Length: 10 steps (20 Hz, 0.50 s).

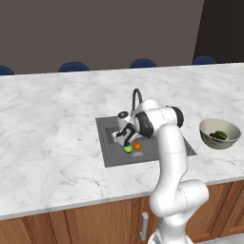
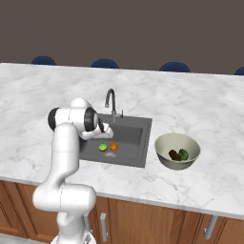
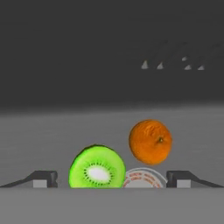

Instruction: There is a mixed pile of frozen fruits and vegetables on the counter. Locate all the frozen vegetables and place the items in a bowl on the counter. Take all the frozen fruits and defrost them in a running sink.

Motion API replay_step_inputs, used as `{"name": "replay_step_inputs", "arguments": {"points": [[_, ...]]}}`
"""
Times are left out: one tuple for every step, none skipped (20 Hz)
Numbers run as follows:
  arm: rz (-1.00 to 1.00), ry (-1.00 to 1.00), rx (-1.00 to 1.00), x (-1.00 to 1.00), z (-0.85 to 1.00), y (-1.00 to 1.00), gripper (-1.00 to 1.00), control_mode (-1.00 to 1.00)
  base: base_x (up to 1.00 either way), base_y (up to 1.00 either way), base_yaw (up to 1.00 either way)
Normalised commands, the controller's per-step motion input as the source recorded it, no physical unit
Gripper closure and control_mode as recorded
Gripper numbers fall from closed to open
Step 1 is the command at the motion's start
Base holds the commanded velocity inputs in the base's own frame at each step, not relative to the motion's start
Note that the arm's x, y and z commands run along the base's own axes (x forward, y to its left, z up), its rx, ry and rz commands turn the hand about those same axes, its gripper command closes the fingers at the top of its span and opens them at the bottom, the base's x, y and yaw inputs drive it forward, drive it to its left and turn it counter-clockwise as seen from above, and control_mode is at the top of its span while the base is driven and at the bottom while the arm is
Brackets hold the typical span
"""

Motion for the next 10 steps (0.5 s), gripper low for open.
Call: {"name": "replay_step_inputs", "arguments": {"points": [[-0.06, -0.01, 0.0, -0.09, 0.51, -0.05, -1.0, -1.0, 0.0, 0.0, 0.0], [-0.06, 0.0, 0.0, -0.15, 0.53, -0.05, -1.0, -1.0, 0.0, 0.0, 0.0], [-0.07, 0.0, 0.0, -0.2, 0.55, -0.09, -1.0, -1.0, 0.0, 0.0, 0.0], [-0.06, 0.0, 0.0, -0.26, 0.58, -0.08, -1.0, -1.0, 0.0, 0.0, 0.0], [-0.05, 0.0, 0.0, -0.3, 0.59, -0.03, -1.0, -1.0, 0.0, 0.0, 0.0], [-0.03, 0.0, 0.0, -0.31, 0.6, 0.0, -1.0, -1.0, 0.0, 0.0, 0.0], [0.0, 0.0, 0.0, -0.25, 0.6, 0.07, -1.0, -1.0, 0.0, 0.0, 0.0], [0.0, 0.0, 0.0, -0.25, 0.64, 0.08, -1.0, -1.0, 0.0, 0.0, 0.0], [0.0, 0.0, 0.0, -0.22, 0.65, 0.16, -1.0, -1.0, 0.0, 0.0, 0.0], [0.0, 0.0, 0.0, -0.22, 0.63, 0.18, -1.0, -1.0, 0.0, 0.0, 0.0]]}}
